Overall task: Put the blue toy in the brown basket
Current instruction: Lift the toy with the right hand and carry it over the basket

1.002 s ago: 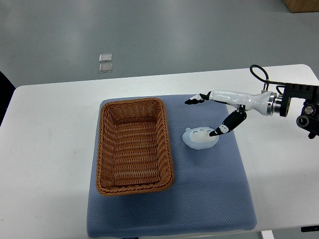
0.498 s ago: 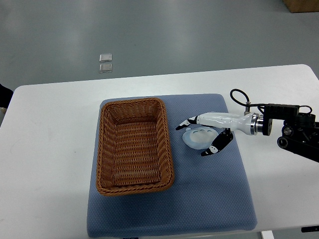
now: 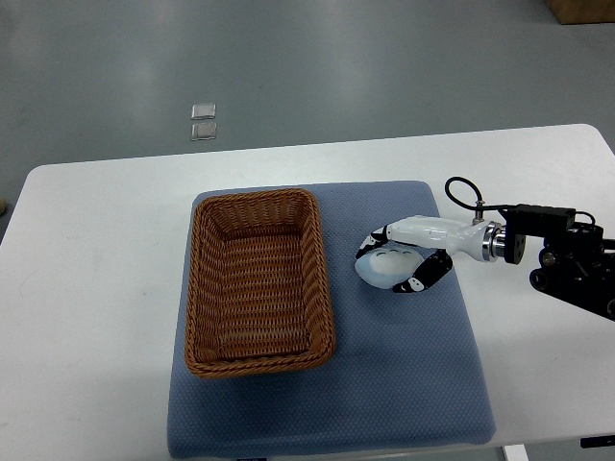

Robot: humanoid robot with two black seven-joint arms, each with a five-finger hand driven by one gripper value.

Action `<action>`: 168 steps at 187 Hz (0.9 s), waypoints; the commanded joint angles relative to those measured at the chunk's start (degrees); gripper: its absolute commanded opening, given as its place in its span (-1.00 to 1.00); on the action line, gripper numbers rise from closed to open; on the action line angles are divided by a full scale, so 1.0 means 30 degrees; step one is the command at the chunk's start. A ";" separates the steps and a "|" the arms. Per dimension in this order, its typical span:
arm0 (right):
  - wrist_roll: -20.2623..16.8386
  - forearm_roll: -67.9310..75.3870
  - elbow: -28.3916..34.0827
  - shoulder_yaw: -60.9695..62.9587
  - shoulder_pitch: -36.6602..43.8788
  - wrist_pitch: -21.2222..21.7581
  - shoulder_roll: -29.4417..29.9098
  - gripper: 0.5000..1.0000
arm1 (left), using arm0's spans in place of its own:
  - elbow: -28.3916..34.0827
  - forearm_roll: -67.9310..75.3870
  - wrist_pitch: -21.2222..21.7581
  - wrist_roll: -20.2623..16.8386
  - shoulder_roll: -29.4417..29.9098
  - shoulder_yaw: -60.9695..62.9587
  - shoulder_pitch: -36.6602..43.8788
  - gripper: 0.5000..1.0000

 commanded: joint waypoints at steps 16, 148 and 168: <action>-0.0137 -0.0034 -0.0080 0.0141 0.0045 -0.0120 -0.0147 -0.83 | 0.0001 0.0001 0.0000 0.0001 0.0000 0.0001 0.0000 1.00; -0.0078 0.2603 0.0125 -0.0123 0.5875 0.0612 0.2988 -0.17 | 0.0001 0.0001 0.0000 0.0001 0.0000 -0.0058 -0.0029 1.00; 0.0010 0.3218 -0.0198 -0.0914 0.6256 0.0583 0.4042 0.03 | -0.0028 0.0001 0.0000 0.0001 0.0000 -0.0058 -0.0029 1.00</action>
